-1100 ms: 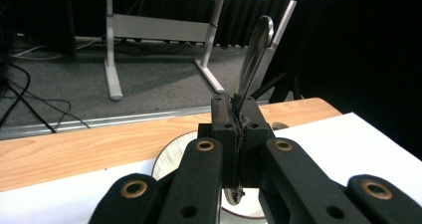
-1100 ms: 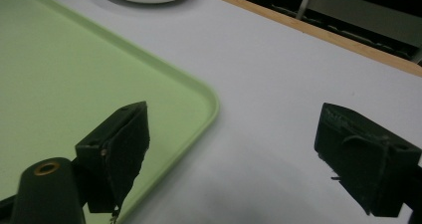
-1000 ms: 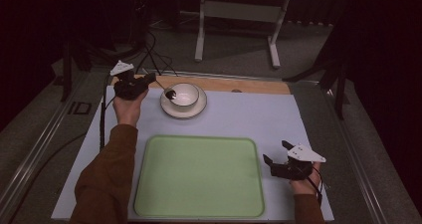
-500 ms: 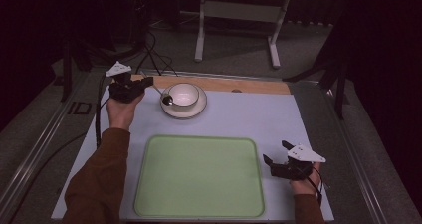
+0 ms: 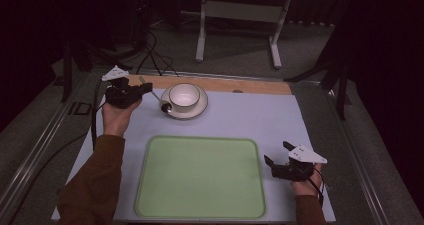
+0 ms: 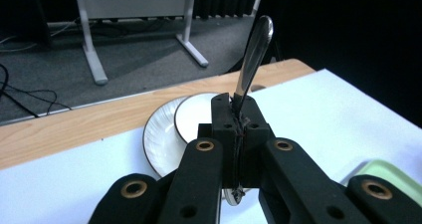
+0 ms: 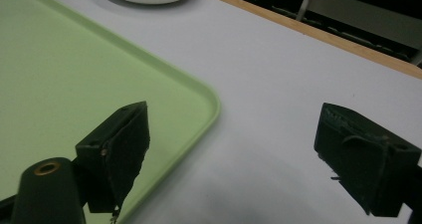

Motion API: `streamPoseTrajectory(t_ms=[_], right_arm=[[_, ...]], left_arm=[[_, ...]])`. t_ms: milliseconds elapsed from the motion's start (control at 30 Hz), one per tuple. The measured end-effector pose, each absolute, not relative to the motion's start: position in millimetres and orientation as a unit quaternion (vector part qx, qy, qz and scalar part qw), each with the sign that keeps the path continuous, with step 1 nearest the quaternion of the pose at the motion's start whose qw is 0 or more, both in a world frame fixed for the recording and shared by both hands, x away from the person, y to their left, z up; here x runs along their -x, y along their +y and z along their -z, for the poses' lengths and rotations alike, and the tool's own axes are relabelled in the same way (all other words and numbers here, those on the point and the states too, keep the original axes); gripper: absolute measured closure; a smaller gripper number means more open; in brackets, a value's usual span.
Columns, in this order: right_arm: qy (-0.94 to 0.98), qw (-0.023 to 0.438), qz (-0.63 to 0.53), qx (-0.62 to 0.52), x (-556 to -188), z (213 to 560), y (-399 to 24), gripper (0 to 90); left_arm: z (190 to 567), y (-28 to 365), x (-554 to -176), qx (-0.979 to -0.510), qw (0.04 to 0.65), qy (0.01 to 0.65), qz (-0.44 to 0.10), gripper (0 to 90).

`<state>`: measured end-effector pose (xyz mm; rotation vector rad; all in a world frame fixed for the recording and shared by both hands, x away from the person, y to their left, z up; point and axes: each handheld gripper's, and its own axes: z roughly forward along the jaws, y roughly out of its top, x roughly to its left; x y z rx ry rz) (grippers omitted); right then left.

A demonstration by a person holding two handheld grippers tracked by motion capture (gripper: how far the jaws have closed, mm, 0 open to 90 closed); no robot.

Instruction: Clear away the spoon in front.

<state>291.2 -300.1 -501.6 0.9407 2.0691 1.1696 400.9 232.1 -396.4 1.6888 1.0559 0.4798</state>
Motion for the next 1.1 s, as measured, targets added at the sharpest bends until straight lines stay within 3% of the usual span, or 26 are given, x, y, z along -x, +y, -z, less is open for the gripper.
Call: streamPoseTrajectory(t_ms=[1100], right_arm=[[0.774,0.289,-0.44,-0.351,-290.6,501.1,-299.9,14.0]], left_arm=[[413.4,229.5,-367.7,-0.751,0.488,0.422,-0.141,88.8]])
